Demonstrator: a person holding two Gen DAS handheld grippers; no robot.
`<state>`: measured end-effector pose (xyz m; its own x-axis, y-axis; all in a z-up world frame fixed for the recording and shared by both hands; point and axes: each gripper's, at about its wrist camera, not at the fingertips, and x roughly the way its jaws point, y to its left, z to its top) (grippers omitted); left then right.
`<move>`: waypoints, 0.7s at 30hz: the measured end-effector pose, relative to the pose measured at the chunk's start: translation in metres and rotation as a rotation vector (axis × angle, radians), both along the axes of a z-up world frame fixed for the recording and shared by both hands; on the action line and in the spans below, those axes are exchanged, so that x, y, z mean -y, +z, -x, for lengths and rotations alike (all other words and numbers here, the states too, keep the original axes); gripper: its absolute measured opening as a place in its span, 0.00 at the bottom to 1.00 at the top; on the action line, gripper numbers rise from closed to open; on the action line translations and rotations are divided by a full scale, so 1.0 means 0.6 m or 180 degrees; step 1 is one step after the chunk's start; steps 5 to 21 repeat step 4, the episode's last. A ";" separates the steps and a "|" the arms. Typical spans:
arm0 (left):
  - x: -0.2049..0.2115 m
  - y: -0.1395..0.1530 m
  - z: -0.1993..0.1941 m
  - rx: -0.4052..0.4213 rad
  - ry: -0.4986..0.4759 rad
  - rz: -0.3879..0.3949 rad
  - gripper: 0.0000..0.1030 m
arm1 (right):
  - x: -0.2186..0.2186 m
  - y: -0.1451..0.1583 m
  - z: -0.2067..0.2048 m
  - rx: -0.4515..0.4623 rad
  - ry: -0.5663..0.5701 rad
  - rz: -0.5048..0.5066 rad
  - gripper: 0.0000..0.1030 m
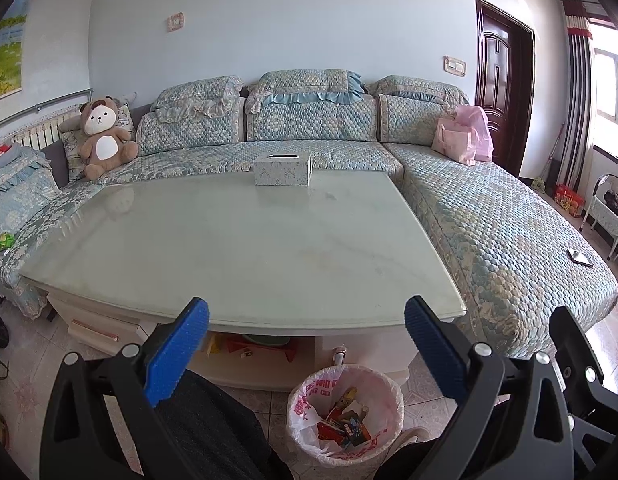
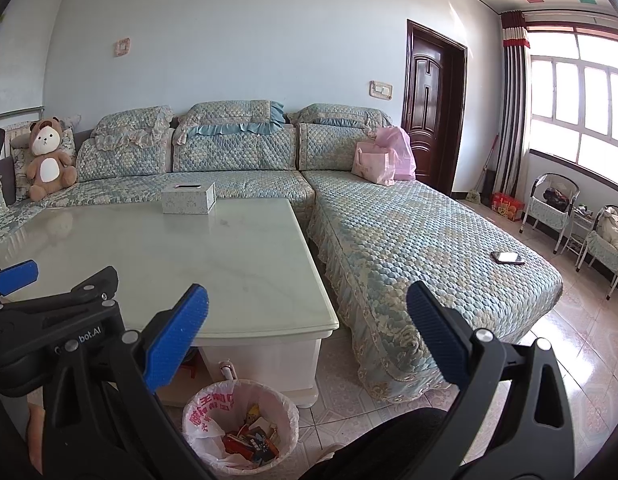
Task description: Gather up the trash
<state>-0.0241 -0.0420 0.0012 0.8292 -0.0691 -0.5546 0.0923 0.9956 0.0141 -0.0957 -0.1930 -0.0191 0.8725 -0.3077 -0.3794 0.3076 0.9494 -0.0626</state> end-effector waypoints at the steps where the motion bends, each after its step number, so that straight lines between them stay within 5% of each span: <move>1: 0.000 0.000 0.000 0.0002 0.0013 -0.0007 0.93 | -0.001 0.000 -0.001 -0.0006 0.0001 0.0001 0.94; 21: -0.001 0.001 -0.001 -0.0003 0.0028 -0.0005 0.93 | -0.001 -0.001 -0.001 -0.0012 0.0002 -0.0010 0.94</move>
